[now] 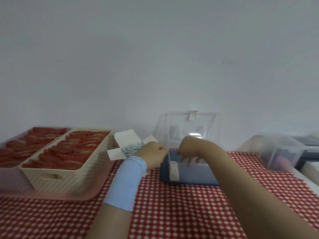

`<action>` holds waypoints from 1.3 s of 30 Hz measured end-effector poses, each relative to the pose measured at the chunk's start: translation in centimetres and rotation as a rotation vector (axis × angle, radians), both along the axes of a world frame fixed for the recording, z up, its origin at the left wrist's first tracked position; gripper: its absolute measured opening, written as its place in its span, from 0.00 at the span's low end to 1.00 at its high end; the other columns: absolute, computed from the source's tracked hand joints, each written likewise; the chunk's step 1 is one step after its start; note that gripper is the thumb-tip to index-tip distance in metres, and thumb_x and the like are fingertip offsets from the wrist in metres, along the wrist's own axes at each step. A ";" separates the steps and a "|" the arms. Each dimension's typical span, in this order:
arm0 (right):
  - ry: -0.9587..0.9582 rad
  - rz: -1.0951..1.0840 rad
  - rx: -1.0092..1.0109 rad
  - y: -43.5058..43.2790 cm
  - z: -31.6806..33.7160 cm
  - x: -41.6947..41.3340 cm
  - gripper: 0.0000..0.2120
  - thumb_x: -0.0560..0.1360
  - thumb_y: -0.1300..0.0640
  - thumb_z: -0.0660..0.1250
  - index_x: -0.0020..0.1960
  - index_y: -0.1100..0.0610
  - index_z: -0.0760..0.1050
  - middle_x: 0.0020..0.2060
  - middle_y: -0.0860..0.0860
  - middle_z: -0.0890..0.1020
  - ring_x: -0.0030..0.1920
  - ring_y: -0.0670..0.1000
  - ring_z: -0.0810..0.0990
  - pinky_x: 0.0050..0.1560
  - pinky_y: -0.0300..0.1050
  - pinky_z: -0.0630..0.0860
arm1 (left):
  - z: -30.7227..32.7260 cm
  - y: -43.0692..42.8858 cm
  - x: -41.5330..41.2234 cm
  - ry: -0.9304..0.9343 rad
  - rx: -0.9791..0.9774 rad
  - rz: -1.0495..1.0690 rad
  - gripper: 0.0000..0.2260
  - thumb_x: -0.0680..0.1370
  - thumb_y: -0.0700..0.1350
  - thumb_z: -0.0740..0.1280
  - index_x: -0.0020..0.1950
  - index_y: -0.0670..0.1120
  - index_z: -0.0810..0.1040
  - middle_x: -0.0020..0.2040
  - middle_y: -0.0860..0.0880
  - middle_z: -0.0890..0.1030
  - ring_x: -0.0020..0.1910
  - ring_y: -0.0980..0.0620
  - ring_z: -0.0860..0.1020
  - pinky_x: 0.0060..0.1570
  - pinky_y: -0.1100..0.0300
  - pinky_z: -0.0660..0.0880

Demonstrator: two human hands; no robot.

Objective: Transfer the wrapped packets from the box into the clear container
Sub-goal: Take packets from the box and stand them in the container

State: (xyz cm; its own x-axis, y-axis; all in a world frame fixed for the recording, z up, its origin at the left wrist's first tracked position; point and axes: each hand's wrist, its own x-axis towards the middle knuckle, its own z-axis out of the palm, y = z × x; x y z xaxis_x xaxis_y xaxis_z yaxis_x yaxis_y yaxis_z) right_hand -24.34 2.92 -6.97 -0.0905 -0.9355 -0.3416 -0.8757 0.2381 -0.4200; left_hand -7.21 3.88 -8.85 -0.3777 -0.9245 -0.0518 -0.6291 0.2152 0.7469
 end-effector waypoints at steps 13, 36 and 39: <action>0.072 0.334 -0.596 0.2 1.5 8.5 0.10 0.80 0.54 0.66 0.59 0.49 0.83 0.56 0.46 0.85 0.54 0.47 0.82 0.57 0.45 0.79 | 0.2 -1.6 8.6 -0.479 -0.308 0.173 0.40 0.66 0.65 0.73 0.75 0.60 0.62 0.73 0.52 0.65 0.74 0.48 0.60 0.72 0.50 0.61; 0.285 0.351 -0.599 -1.2 0.1 10.4 0.11 0.77 0.57 0.69 0.58 0.46 0.82 0.52 0.45 0.84 0.52 0.48 0.81 0.60 0.48 0.76 | 0.0 -2.4 8.4 -0.150 -0.321 0.186 0.18 0.78 0.38 0.61 0.64 0.54 0.78 0.64 0.52 0.77 0.54 0.56 0.74 0.48 0.69 0.66; 0.059 0.278 -0.687 -1.0 0.3 9.0 0.10 0.78 0.59 0.69 0.56 0.49 0.82 0.50 0.45 0.84 0.49 0.45 0.80 0.54 0.40 0.76 | 0.3 -2.1 8.2 -0.131 -0.318 0.182 0.14 0.79 0.43 0.64 0.63 0.54 0.79 0.66 0.54 0.76 0.55 0.58 0.73 0.41 0.76 0.62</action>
State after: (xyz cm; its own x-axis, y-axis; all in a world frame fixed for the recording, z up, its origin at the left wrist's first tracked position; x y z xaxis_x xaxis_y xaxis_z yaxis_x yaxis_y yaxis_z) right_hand -15.32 1.94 -6.65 0.1809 -0.9278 0.3264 -0.8909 -0.2952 -0.3453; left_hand 0.95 1.76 -8.59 -0.2148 -0.9536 0.2112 -0.7643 0.2987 0.5716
